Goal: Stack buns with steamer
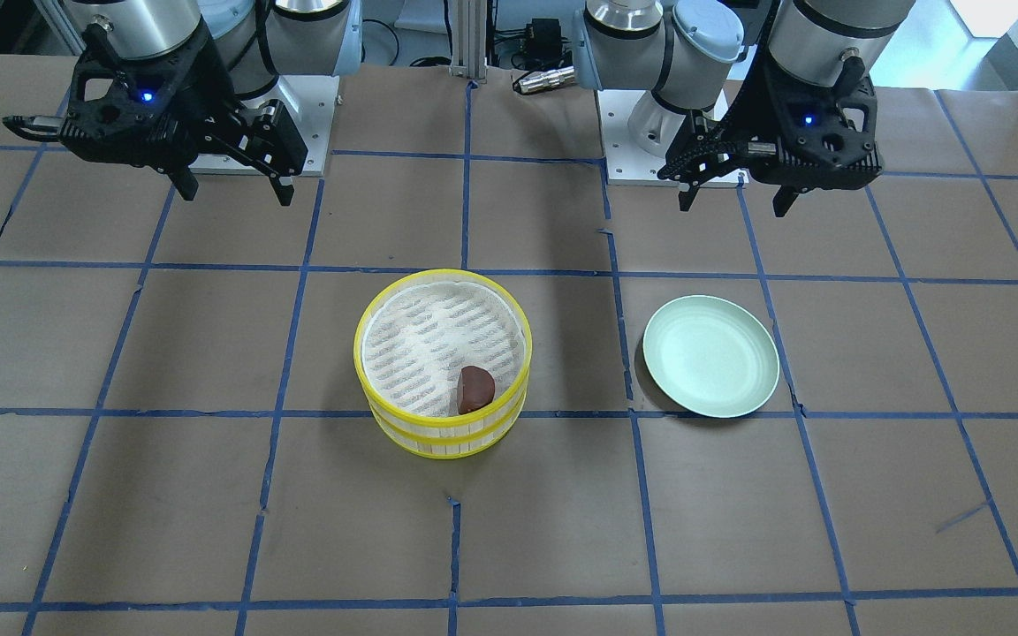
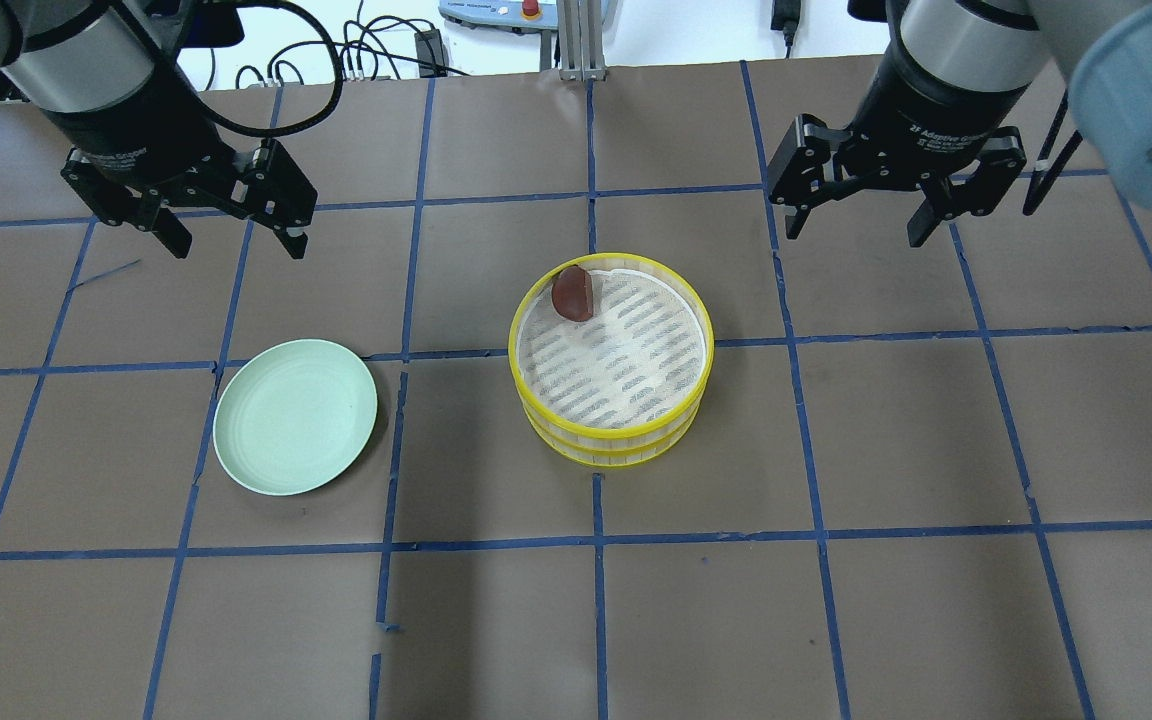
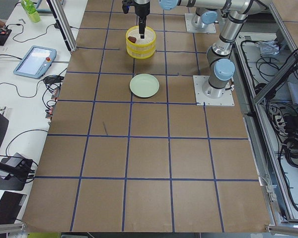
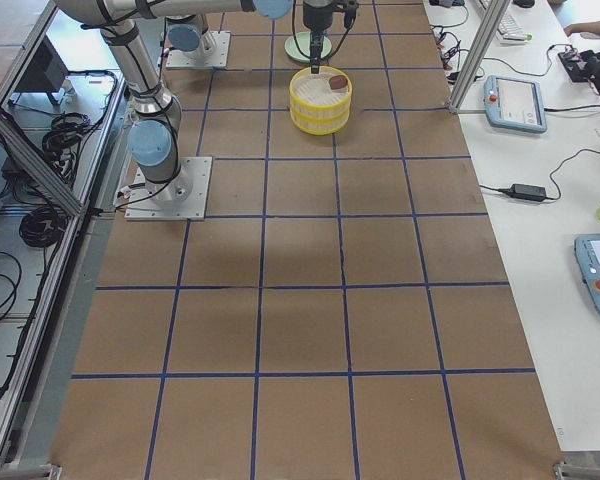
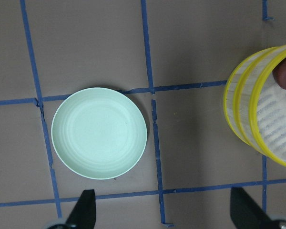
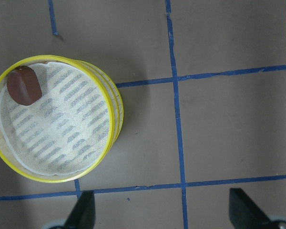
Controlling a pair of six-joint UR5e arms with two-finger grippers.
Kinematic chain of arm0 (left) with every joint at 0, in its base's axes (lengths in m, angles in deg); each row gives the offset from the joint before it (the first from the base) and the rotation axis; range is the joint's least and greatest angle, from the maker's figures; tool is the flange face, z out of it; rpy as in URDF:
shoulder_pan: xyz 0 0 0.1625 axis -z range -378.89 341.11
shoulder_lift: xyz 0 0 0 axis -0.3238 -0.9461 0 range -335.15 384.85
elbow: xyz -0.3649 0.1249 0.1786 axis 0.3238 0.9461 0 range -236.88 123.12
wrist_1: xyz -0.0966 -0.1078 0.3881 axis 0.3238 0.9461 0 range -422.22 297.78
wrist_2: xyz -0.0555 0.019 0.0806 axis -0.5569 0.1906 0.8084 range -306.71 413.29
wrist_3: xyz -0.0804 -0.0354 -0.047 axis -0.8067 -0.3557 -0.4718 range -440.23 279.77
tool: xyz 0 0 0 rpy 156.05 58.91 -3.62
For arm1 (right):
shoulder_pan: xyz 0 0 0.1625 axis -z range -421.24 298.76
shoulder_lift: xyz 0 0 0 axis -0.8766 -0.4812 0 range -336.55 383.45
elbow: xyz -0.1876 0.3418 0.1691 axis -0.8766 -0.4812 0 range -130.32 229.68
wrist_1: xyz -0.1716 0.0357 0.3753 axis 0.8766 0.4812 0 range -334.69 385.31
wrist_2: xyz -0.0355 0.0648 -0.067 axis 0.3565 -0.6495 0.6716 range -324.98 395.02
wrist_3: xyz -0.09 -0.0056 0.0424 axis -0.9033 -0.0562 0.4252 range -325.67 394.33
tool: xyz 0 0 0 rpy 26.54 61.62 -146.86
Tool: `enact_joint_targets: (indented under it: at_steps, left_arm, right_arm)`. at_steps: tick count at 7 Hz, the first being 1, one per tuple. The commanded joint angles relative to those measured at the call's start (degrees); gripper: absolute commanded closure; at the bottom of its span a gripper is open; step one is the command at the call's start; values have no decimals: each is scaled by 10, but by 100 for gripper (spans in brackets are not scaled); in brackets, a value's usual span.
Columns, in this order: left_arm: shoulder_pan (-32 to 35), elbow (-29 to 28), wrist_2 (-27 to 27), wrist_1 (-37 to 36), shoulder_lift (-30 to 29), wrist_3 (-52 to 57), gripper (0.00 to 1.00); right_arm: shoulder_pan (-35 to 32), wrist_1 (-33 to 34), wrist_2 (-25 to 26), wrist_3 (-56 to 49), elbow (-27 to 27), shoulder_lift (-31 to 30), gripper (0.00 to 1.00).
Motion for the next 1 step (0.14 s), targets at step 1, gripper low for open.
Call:
enact_joint_targets:
  at_steps: [1]
  left_arm:
    - [0, 6, -2, 2, 2, -2, 0]
  right_arm:
    - [-1, 0, 0, 1, 0, 0, 0]
